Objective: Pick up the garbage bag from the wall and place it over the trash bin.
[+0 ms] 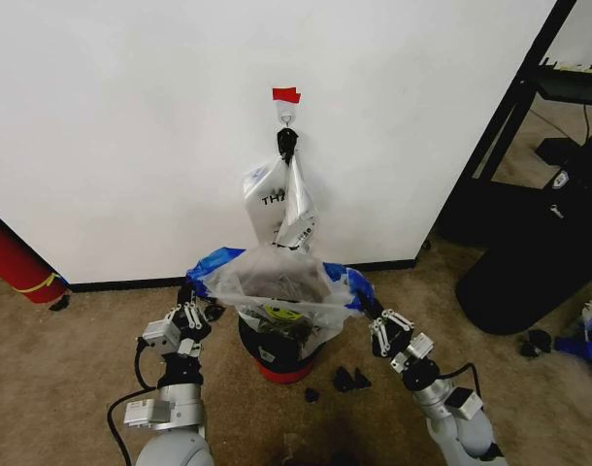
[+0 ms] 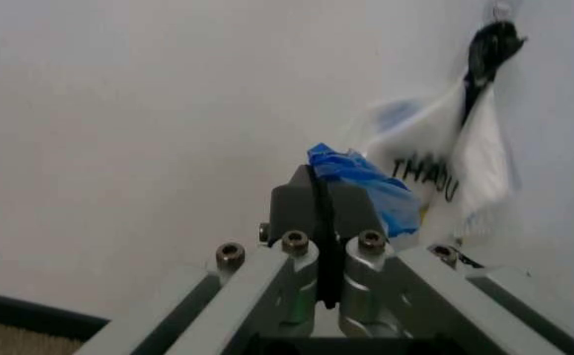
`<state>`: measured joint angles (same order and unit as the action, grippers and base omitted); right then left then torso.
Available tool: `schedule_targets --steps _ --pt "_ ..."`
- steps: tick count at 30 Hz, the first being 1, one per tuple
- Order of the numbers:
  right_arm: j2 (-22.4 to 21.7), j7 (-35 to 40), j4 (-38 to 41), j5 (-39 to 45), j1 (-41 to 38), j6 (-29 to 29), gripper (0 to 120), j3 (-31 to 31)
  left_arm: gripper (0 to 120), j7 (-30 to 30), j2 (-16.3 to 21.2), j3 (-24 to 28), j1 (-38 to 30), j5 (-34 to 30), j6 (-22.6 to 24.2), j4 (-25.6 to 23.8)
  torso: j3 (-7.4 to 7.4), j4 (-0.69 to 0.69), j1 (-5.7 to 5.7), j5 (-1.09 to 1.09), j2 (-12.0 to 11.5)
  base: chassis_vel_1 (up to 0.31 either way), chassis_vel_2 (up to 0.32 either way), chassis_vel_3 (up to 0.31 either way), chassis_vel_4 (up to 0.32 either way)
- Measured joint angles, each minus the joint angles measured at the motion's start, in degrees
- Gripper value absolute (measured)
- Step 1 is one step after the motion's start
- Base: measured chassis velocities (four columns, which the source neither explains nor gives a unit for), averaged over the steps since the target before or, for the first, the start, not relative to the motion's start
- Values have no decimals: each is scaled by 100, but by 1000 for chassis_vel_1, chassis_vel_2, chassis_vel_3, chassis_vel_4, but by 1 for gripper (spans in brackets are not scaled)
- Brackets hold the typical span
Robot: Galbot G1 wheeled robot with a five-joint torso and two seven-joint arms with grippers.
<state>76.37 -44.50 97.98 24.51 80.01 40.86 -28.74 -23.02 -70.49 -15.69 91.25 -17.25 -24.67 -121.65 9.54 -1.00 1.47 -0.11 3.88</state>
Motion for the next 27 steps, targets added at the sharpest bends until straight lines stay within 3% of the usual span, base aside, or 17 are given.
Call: schedule_targets --steps 11,20,27 --pt "-353 -510 -387 -29 -14 86 0 -84 0 -2 13 294 174 397 -192 456 0 0 0 0 0 0 0 0 0" --pt "-213 -979 -734 -19 -6 303 0 -58 0 -21 21 258 201 628 -282 679 0 0 0 0 0 0 0 0 0" --pt "-161 -1231 -999 -30 12 437 0 -40 0 -242 44 183 251 764 13 725 0 0 0 0 0 0 0 0 0"
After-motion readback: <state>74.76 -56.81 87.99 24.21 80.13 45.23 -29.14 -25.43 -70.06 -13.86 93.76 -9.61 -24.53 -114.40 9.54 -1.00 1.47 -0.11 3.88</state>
